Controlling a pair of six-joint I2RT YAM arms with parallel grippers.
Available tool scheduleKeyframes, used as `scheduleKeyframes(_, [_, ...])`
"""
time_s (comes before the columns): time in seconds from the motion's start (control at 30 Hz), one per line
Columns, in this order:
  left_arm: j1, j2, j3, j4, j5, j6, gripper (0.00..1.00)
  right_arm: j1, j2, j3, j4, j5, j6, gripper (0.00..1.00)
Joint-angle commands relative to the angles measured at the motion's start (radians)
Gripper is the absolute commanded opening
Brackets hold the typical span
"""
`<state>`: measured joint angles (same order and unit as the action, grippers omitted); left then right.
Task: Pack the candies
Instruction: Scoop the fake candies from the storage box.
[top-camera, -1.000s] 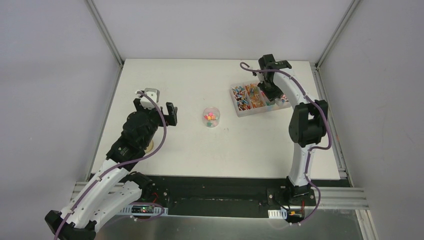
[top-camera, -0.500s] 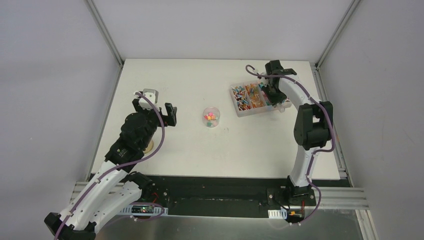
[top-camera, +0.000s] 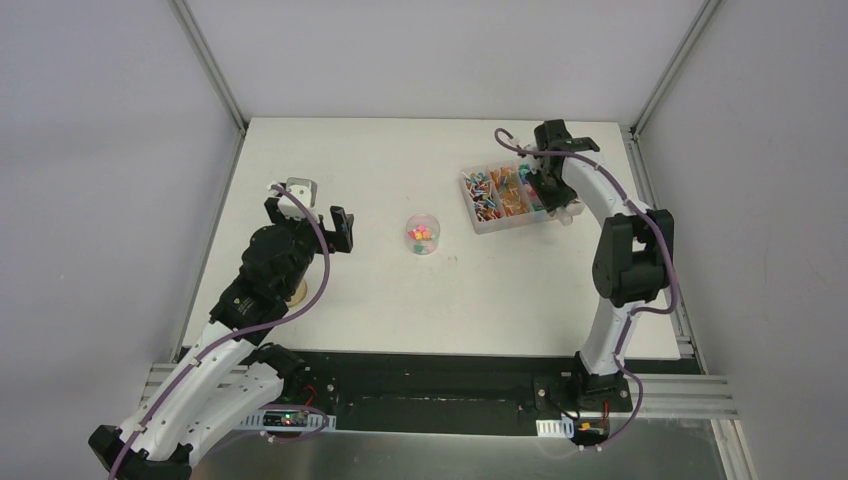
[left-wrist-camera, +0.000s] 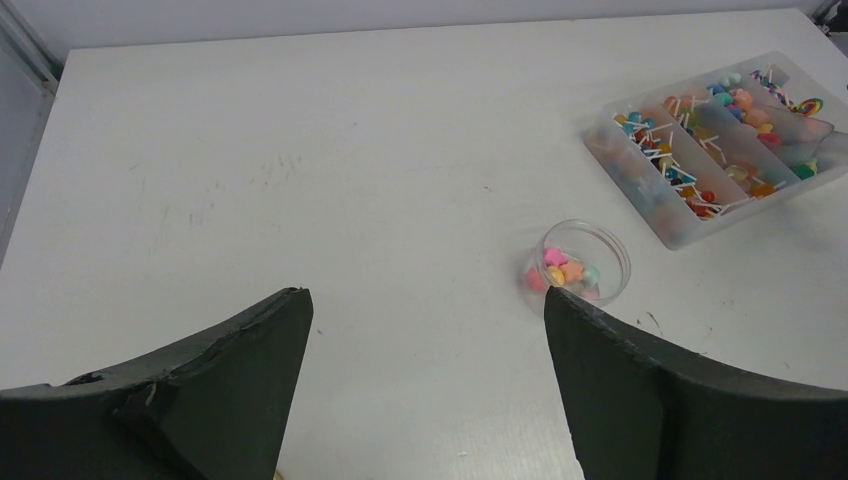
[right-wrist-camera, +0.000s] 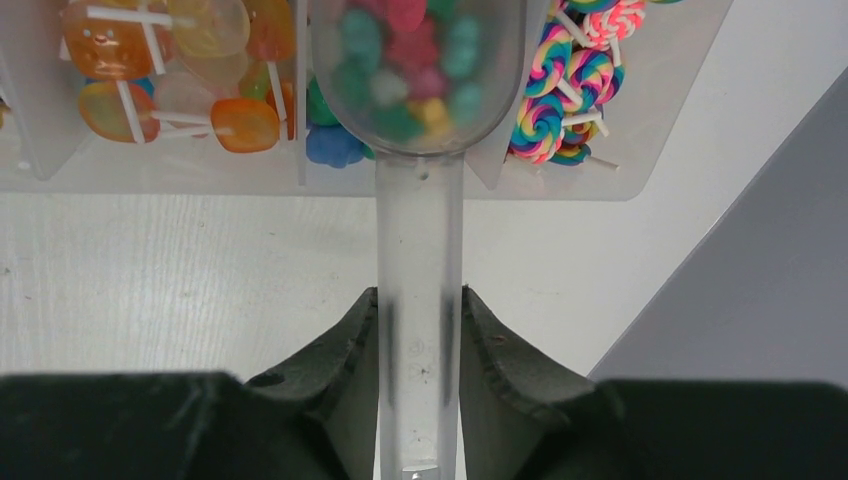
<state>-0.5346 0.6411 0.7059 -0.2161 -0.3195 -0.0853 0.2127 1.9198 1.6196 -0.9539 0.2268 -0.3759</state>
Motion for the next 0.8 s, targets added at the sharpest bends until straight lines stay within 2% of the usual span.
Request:
scheduleKeyframes(0.0, [0.008, -0.012, 0.001, 0.039, 0.011, 0.017, 0.89, 0.004, -0.090, -0.014, -0.025, 0.000, 0.000, 0.00])
scheduleKeyframes(0.27, [0.008, -0.016, 0.000, 0.039, 0.013, 0.019, 0.89, 0.001, -0.129, -0.066, -0.019, 0.008, 0.002, 0.00])
scheduleKeyframes(0.77, [0.008, -0.026, -0.004, 0.039, 0.020, 0.025, 0.89, -0.010, -0.266, -0.211, 0.104, -0.023, 0.011, 0.00])
